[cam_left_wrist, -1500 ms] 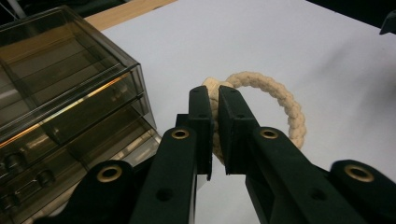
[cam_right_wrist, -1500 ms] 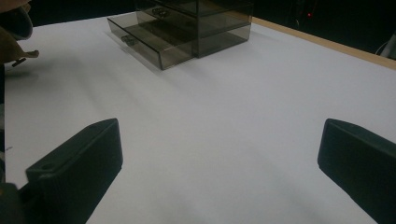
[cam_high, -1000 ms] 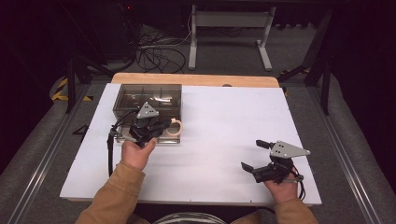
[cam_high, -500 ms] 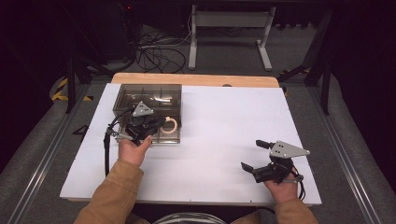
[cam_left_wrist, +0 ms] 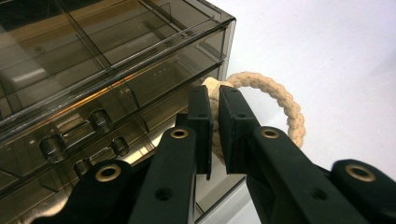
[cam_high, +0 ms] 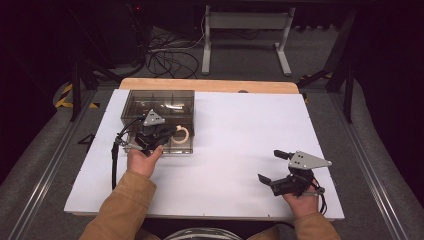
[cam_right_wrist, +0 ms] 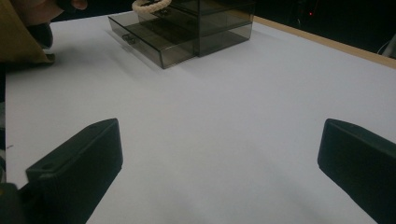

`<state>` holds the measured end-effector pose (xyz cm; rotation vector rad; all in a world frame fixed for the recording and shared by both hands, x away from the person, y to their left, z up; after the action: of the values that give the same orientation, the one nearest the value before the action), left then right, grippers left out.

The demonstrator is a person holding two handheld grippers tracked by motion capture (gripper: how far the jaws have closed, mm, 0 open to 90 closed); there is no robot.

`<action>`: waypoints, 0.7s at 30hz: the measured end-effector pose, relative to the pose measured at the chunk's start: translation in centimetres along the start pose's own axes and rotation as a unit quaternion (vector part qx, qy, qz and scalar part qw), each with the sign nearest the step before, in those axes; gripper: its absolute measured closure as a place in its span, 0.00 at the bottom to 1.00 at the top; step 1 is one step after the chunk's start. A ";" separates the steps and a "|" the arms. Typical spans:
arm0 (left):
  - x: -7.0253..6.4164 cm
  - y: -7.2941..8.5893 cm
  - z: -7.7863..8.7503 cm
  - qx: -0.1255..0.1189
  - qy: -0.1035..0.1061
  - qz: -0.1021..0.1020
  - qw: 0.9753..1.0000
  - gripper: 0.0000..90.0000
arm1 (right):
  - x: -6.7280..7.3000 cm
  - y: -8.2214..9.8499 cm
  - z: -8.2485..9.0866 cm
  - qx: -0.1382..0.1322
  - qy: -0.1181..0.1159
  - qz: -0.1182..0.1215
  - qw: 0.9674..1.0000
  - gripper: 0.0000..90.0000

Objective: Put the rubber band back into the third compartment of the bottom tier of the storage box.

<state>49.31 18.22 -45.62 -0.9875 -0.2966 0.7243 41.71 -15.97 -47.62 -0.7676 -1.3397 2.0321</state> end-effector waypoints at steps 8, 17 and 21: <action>0.6 0.7 -0.9 0.013 -0.018 -0.002 1.000 0.93 | 0.0 0.0 0.0 0.001 -0.001 0.000 1.000 0.00; 1.3 1.5 -1.6 0.025 -0.023 0.004 0.999 0.93 | 0.0 0.0 -0.1 0.002 -0.001 0.000 1.000 0.01; 1.5 1.8 -1.9 0.032 -0.027 0.006 0.999 0.93 | 0.1 0.1 -0.1 0.003 -0.001 0.000 1.000 0.01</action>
<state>50.69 18.62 -48.23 -0.9105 -0.3133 0.7677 41.72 -15.90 -47.70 -0.7633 -1.3355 2.0373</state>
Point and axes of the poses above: each handheld gripper's, and its own axes: z roughly backward along the jaws, y roughly out of its underside, x roughly to its left, the point moved 8 cm from there along -z, roughly forward along the jaws, and after that the axes turned 13 degrees about y, right-handed, at the moved point
